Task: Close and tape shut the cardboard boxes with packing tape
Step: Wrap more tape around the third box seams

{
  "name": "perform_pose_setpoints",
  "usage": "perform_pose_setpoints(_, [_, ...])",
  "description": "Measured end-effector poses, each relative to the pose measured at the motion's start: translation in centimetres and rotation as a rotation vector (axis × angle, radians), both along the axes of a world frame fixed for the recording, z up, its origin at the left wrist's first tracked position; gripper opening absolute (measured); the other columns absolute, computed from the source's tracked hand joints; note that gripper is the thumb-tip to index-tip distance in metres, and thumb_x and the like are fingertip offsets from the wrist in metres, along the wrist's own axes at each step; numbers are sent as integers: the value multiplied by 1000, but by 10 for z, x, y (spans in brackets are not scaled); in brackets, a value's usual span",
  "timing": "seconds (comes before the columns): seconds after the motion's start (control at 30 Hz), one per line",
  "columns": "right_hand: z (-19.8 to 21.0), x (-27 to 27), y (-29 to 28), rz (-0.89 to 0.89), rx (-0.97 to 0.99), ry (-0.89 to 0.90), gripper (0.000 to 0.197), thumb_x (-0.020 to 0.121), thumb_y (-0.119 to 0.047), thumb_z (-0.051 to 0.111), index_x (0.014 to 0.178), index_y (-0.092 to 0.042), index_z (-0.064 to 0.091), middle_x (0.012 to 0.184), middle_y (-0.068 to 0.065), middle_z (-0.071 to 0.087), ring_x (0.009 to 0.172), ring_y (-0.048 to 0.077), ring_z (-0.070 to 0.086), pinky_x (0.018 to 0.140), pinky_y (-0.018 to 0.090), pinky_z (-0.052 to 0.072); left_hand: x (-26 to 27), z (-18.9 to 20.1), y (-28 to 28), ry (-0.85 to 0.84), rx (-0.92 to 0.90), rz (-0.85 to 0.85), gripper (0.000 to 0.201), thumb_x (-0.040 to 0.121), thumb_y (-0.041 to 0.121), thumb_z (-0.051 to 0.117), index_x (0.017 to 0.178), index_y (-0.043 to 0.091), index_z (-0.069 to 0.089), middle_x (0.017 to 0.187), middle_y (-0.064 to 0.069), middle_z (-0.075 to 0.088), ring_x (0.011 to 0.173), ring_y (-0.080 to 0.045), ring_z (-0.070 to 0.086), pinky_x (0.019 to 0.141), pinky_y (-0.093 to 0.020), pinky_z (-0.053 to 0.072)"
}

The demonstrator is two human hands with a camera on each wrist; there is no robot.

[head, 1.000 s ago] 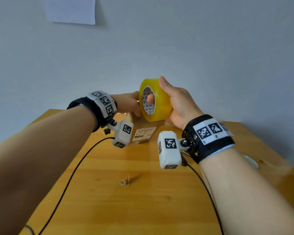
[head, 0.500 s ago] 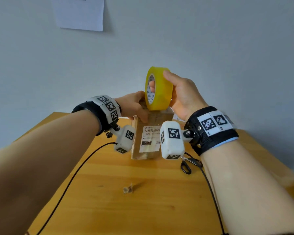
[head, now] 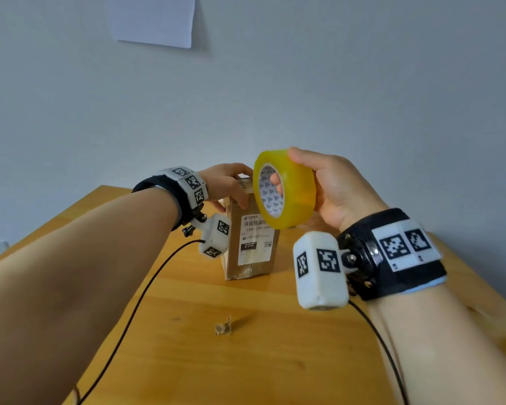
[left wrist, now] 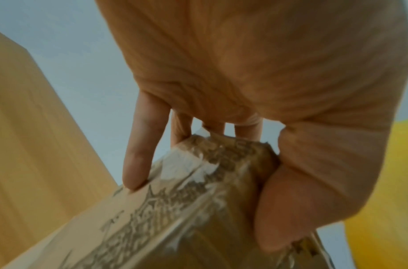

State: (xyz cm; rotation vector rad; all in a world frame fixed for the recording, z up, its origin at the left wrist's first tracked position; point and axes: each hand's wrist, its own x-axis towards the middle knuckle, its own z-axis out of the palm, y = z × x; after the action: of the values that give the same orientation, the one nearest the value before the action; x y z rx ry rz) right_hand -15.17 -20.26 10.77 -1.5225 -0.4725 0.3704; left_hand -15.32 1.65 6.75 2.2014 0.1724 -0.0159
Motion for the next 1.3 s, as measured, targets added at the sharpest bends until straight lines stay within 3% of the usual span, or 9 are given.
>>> perform_pose_setpoints(0.23, [-14,-2,-10,-9,-63,29,35,97,-36,66,101,-2,76,94,16,79,78,23,75,83,41,61,2,-3,11,-18,-86,85,68,78,5,73,136,38,56,126,-2,57,108,-24,59,76,-44,61])
perform_pose_setpoints(0.37, [-30,-2,-9,-4,-90,54,36,97,-36,65,105,-2,75,95,16,79,78,23,75,76,38,61,5,-5,13,-25,-125,109,65,79,6,73,135,38,58,124,-3,59,105,-24,60,74,-43,61])
perform_pose_setpoints(0.5, [-41,1,-8,-4,-85,64,37,97,-36,65,106,-1,76,95,16,79,81,25,75,82,41,61,7,-7,15,-31,-145,114,63,81,6,71,134,37,59,126,-3,57,107,-23,58,69,-40,61])
perform_pose_setpoints(0.8, [-56,9,-9,6,-79,72,32,98,-32,64,105,-3,76,94,16,79,79,24,75,71,36,61,15,-13,12,-54,-52,86,62,86,13,67,139,40,52,138,6,45,122,-26,49,82,-48,59])
perform_pose_setpoints(0.87, [-63,9,-8,-12,-70,99,28,99,-32,62,102,-8,76,94,16,79,80,24,75,77,40,60,18,-16,10,-75,60,73,63,90,22,64,146,41,43,151,9,34,134,-27,39,100,-51,47])
perform_pose_setpoints(0.93, [-72,9,-6,-29,-72,134,26,100,-31,62,103,-9,75,96,15,79,84,26,76,87,45,59,19,-19,9,-88,256,41,62,95,34,58,151,41,34,163,10,16,150,-30,15,118,-55,21])
perform_pose_setpoints(1.0, [-81,8,-2,-27,-80,186,27,99,-32,63,108,-9,75,100,15,79,94,28,76,97,50,57,18,-19,7,-109,465,-11,60,98,38,51,154,39,27,165,13,8,153,-25,-3,121,-54,5])
perform_pose_setpoints(1.2, [-76,8,-3,16,22,166,29,99,-37,62,114,-14,72,101,10,79,98,27,75,98,52,55,14,-12,4,-209,341,-49,48,100,21,48,140,47,48,144,7,53,128,-16,50,110,-35,38])
perform_pose_setpoints(1.3, [-54,13,-10,83,162,106,34,97,-35,61,117,-9,72,95,12,76,86,23,74,82,42,61,18,-4,4,-224,122,-48,45,101,15,47,136,40,55,123,-5,67,98,-22,59,84,-39,51])
